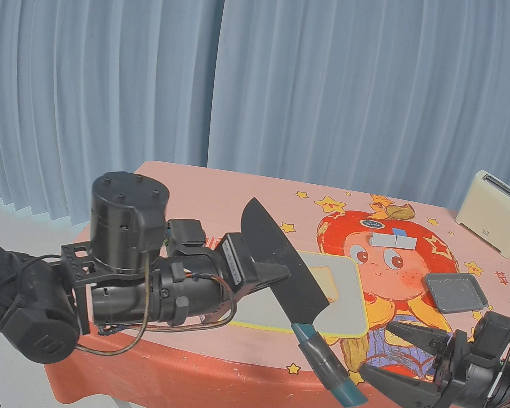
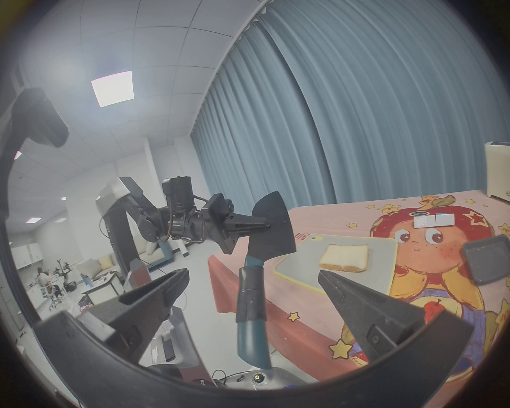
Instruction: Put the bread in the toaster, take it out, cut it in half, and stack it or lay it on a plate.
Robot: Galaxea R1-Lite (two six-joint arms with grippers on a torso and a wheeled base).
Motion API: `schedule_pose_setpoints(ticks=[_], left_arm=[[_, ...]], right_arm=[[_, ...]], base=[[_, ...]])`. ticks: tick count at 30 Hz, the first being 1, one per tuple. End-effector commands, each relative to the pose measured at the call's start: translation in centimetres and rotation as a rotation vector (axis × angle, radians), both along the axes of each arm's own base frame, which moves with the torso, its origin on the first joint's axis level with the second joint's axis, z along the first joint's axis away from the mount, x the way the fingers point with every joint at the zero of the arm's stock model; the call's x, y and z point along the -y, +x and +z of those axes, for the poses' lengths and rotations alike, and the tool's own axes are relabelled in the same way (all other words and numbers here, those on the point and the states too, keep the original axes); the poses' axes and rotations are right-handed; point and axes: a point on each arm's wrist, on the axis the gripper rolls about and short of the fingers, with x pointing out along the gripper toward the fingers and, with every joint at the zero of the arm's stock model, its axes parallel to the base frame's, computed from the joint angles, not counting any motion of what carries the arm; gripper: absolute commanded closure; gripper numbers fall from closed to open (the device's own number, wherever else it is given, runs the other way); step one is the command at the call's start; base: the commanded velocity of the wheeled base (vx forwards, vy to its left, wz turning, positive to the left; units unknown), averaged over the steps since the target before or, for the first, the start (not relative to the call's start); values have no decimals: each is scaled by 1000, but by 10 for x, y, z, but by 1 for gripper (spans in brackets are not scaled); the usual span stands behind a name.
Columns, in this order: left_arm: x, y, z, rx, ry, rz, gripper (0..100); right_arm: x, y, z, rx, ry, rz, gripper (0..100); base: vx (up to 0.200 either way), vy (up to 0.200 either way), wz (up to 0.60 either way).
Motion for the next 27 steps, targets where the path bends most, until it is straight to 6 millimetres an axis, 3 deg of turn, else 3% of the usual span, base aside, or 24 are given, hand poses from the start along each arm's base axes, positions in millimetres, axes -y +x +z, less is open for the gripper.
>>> schedule_pose_setpoints(ticks=[1,5,10,17,21,27], left_arm=[[-22,-23,17,39,-28,31,100],[-24,-22,15,35,-18,63,100],[-23,-20,15,37,-18,77,100],[-30,-12,15,39,-16,113,100],[-31,-7,11,32,-10,126,100],[-25,17,-5,78,-47,183,100]], right_arm=[[15,4,9,31,42,-10,0],[20,-6,14,73,60,4,0],[31,-23,3,129,-12,8,0],[28,-18,-17,274,-345,4,0],[26,-13,-19,382,-478,9,0],[20,-4,-12,546,-674,26,0]], base=[[0,0,0],[0,0,0],[0,0,0],[0,0,0],[0,0,0],[0,0,0]])
